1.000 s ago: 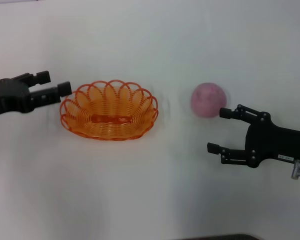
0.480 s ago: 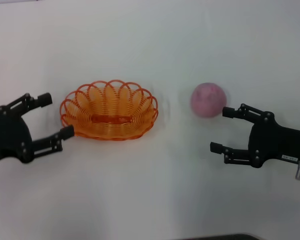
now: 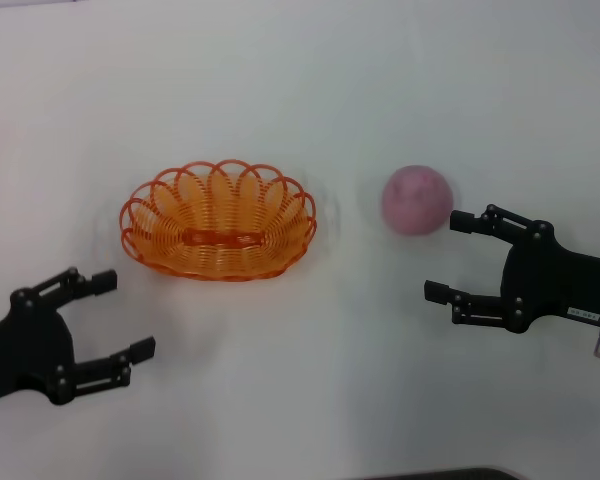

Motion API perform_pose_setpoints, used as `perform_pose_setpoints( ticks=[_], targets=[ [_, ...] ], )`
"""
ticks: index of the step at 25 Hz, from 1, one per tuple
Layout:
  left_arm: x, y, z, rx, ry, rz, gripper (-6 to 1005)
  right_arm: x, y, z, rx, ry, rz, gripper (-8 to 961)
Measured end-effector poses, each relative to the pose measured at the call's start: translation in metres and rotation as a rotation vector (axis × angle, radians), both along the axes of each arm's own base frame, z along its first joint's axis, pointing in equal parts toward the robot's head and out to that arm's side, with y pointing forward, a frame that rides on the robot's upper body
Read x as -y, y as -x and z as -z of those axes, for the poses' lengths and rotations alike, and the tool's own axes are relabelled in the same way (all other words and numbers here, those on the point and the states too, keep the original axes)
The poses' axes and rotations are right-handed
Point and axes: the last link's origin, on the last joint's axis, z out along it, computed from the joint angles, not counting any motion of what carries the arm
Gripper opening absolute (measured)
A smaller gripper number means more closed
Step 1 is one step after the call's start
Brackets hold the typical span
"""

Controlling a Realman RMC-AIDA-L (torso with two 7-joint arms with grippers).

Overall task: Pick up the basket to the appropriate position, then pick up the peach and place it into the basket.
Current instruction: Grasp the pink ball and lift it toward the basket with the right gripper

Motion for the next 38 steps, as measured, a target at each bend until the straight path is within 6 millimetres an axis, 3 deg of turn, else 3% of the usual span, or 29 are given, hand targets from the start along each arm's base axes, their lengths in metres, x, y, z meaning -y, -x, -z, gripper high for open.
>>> perform_pose_setpoints(
  ticks=[16, 20, 27, 33, 38],
  targets=[
    [0.004, 0.011, 0.010, -0.036, 0.032, -0.051, 885, 0.003, -0.001, 0.000, 0.003, 0.013, 0.000, 937],
    [0.003, 0.010, 0.010, -0.037, 0.032, -0.049, 884, 0.001, -0.003, -0.004, -0.033, 0.079, 0.080, 937],
    [0.002, 0.011, 0.009, -0.041, 0.031, -0.048, 884, -0.018, 0.002, -0.028, -0.056, 0.259, 0.294, 937],
    [0.002, 0.010, 0.009, -0.036, 0.035, -0.046, 884, -0.040, 0.014, -0.037, 0.033, 0.435, 0.447, 938],
    [0.003, 0.009, 0.009, -0.034, 0.036, -0.044, 884, -0.062, 0.023, -0.049, 0.137, 0.452, 0.515, 938]
  ],
)
